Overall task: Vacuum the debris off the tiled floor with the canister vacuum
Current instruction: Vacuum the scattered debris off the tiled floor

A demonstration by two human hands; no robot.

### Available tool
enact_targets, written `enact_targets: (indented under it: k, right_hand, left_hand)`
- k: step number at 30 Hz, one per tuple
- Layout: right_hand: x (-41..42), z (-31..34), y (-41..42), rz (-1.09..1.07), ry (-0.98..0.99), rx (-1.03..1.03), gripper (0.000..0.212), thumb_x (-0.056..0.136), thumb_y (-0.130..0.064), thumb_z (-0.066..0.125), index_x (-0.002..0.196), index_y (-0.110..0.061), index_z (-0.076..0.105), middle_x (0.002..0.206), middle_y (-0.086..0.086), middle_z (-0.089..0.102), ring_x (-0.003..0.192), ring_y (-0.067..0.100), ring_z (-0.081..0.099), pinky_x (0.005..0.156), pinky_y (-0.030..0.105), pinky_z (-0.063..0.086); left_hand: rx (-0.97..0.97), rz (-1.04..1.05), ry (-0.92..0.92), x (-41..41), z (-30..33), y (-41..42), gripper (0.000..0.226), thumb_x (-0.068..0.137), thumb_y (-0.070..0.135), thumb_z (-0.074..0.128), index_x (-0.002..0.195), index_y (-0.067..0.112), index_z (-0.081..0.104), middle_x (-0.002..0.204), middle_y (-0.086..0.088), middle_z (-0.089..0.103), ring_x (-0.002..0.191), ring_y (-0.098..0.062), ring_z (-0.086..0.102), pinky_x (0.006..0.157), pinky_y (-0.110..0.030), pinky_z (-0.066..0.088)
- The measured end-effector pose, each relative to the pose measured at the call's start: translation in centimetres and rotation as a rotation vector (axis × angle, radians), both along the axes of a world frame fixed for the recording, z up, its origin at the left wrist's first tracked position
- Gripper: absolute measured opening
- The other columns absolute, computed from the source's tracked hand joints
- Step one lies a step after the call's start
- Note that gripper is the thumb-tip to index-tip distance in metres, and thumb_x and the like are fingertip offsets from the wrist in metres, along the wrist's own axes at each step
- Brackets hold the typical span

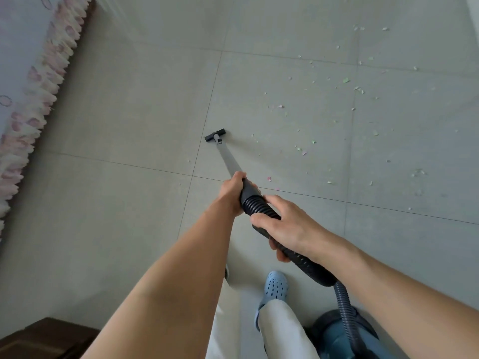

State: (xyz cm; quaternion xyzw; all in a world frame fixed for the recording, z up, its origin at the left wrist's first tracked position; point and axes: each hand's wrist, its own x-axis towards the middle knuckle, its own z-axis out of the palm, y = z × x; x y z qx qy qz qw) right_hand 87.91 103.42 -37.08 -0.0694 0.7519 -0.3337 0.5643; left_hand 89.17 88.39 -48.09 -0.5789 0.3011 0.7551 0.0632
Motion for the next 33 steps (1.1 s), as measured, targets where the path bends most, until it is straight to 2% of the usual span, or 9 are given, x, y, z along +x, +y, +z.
enact_targets:
  k: [3,9,16,22,27,33]
  right_hand:
    - [0.3,-0.4,1.9,0.004,0.046,0.004,0.055,0.094,-0.04,0.055,0.147,-0.037,0.042,0.068,0.007,0.06,0.038,0.018,0.053,0.047,0.03,0.049]
    - [0.8,0.2,4.5,-0.013,0.083,-0.003,0.053,0.093,-0.038,0.055,0.146,-0.037,0.046,0.063,0.005,0.059,0.036,0.017,0.052,0.046,0.03,0.048]
    - [1.7,0.7,6.4,-0.043,0.064,0.001,0.039,0.092,-0.035,0.055,0.131,-0.031,0.055,0.059,0.006,0.057,0.035,0.019,0.05,0.042,0.027,0.044]
    - [2.8,1.8,7.3,-0.103,0.002,-0.014,0.031,0.094,-0.03,0.057,0.124,-0.035,0.058,0.056,0.007,0.054,0.04,0.022,0.047,0.042,0.026,0.043]
    - [3.6,2.5,7.4,-0.148,-0.02,-0.032,0.024,0.094,-0.028,0.058,0.117,-0.033,0.064,0.055,0.007,0.051,0.047,0.023,0.045,0.045,0.028,0.043]
    - [5.3,2.9,8.5,-0.152,-0.021,-0.025,0.029,0.092,-0.028,0.059,0.12,-0.034,0.063,0.057,0.007,0.052,0.051,0.026,0.047,0.046,0.029,0.044]
  left_hand:
    - [0.011,-0.006,0.005,0.1,-0.1,2.0,0.015,0.093,0.013,0.049,0.082,0.003,0.043,0.049,-0.008,0.053,0.05,-0.022,0.051,0.056,-0.033,0.046]
    - [0.012,-0.027,0.005,0.3,0.6,4.9,0.015,0.093,0.012,0.048,0.082,0.002,0.043,0.047,-0.008,0.052,0.051,-0.022,0.051,0.058,-0.033,0.046]
    - [0.009,-0.046,-0.019,1.3,0.8,6.8,0.013,0.092,0.012,0.049,0.086,0.002,0.043,0.047,-0.008,0.053,0.051,-0.023,0.052,0.056,-0.034,0.047]
    - [-0.015,-0.119,-0.043,2.3,1.2,7.6,0.016,0.095,0.016,0.047,0.1,0.001,0.044,0.072,-0.013,0.052,0.059,-0.024,0.055,0.053,-0.033,0.05]
    - [-0.032,-0.158,-0.041,3.1,2.0,7.8,0.021,0.096,0.017,0.046,0.108,-0.001,0.044,0.079,-0.016,0.054,0.062,-0.027,0.057,0.057,-0.037,0.053]
    - [-0.009,-0.168,-0.049,4.7,2.4,9.1,0.024,0.096,0.018,0.046,0.108,-0.002,0.045,0.082,-0.016,0.055,0.061,-0.026,0.057,0.049,-0.033,0.053]
